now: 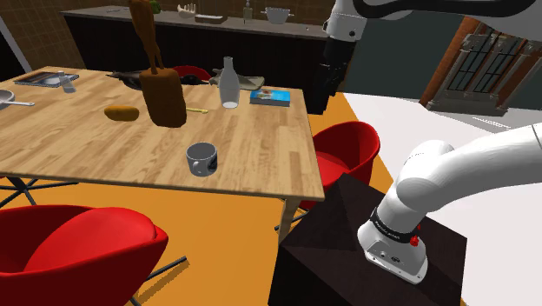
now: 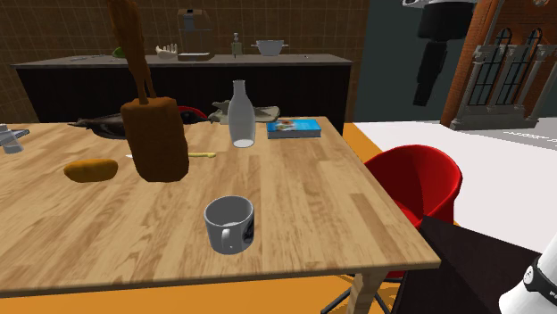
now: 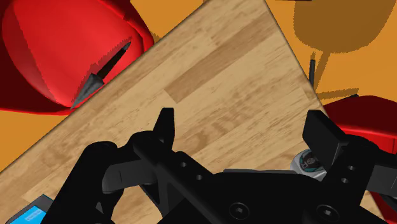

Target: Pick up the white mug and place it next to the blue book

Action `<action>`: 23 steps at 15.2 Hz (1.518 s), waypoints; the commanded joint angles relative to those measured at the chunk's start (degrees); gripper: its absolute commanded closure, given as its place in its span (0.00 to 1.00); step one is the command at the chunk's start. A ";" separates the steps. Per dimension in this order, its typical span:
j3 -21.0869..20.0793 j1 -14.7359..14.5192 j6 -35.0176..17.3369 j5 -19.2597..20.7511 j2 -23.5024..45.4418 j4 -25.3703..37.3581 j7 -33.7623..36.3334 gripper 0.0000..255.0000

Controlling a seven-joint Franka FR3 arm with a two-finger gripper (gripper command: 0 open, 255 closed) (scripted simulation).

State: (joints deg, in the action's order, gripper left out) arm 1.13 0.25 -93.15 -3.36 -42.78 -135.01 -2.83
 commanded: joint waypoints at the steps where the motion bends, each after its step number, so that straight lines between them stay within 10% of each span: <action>1: 0.00 0.00 0.00 0.00 0.00 0.00 0.00 0.00; 23: -10.36 -5.97 -21.99 0.15 44.23 20.18 7.60 0.00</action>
State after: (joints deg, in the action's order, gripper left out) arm -8.92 -5.47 -114.51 -3.60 -0.87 -116.39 4.41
